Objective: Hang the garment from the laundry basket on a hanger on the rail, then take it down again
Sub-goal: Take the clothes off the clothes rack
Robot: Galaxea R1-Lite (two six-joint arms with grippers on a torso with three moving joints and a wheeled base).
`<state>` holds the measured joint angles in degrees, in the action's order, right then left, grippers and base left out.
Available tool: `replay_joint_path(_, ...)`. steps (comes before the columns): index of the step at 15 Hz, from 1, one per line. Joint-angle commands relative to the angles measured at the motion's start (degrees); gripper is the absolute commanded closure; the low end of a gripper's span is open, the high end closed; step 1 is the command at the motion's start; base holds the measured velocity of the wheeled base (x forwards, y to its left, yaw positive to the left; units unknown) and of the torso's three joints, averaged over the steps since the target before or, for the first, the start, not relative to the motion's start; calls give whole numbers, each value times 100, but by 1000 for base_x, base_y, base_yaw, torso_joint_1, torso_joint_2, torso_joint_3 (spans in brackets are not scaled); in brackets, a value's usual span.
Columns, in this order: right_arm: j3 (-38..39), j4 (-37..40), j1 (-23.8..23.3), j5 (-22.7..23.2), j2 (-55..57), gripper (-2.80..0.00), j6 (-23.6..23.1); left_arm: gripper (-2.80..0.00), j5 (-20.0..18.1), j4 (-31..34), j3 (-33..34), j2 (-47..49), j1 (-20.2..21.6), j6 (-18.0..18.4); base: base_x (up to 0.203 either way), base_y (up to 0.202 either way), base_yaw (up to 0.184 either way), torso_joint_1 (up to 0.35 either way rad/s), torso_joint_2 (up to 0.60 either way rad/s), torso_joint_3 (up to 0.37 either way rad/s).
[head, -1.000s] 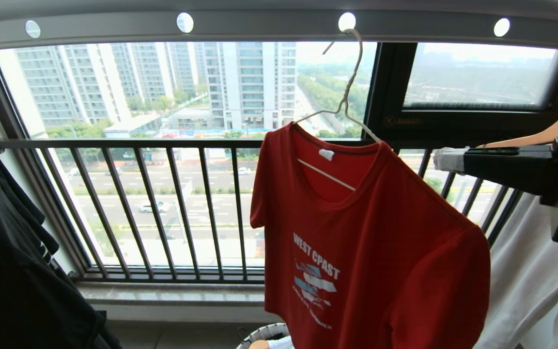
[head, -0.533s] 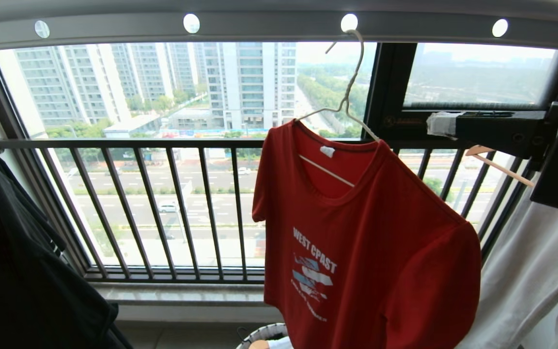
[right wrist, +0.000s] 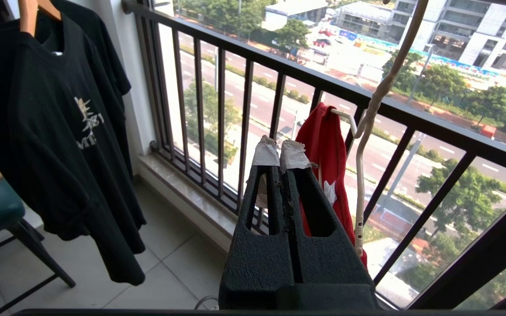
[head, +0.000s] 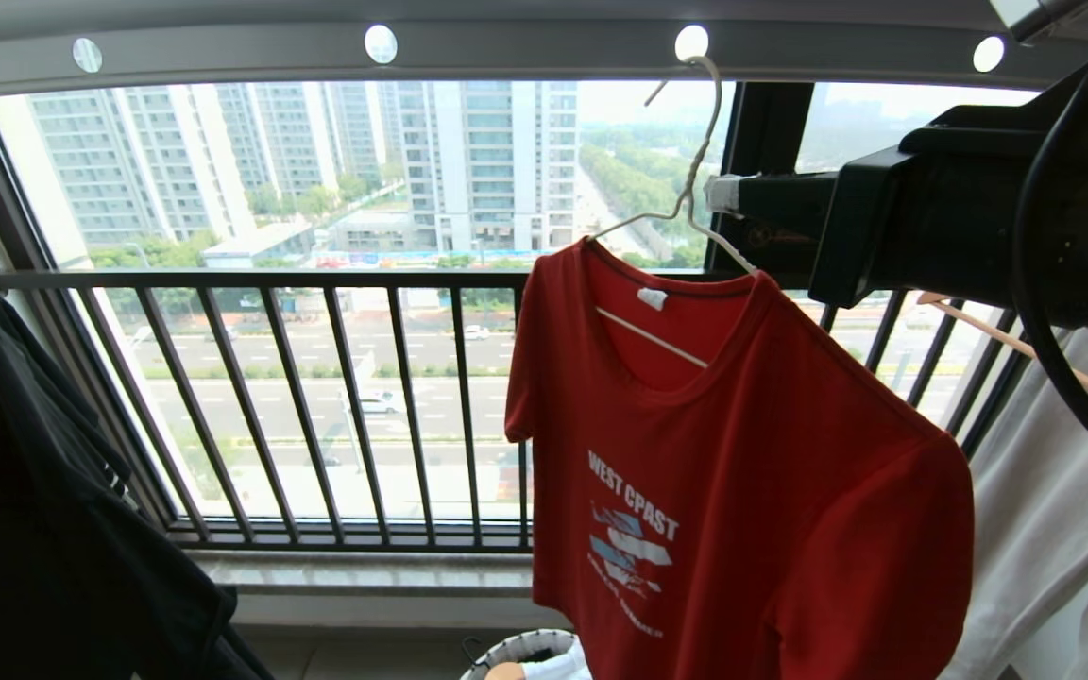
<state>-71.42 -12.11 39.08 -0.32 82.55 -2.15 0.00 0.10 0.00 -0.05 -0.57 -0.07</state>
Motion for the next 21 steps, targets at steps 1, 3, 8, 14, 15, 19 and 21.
replay_joint_path(1,-260,-43,-42,-3,514,0,-8,0,0,-1,0,5,1,-1,0,0,0,0,0,0)
replay_joint_path(3,-421,-54,-117,-3,760,0,-18,0,0,-1,0,5,-4,5,0,0,0,0,0,0)
replay_joint_path(8,-811,-62,-200,-3,1299,0,-294,0,0,-1,0,5,4,-1,0,0,0,0,0,0)
replay_joint_path(14,-1421,-44,-218,-3,1826,0,-569,0,0,-1,0,5,-4,-1,0,0,0,0,0,0)
replay_joint_path(15,-1530,-26,-243,-3,1841,0,-575,0,0,-1,0,5,-4,-1,0,0,0,0,0,0)
replay_joint_path(19,-1681,-11,-261,-3,1887,0,-647,0,0,-1,0,5,-4,-1,0,0,0,0,0,0)
replay_joint_path(21,-1665,-20,-261,-47,1852,0,-647,0,0,-1,0,5,-3,1,0,0,0,0,0,0)
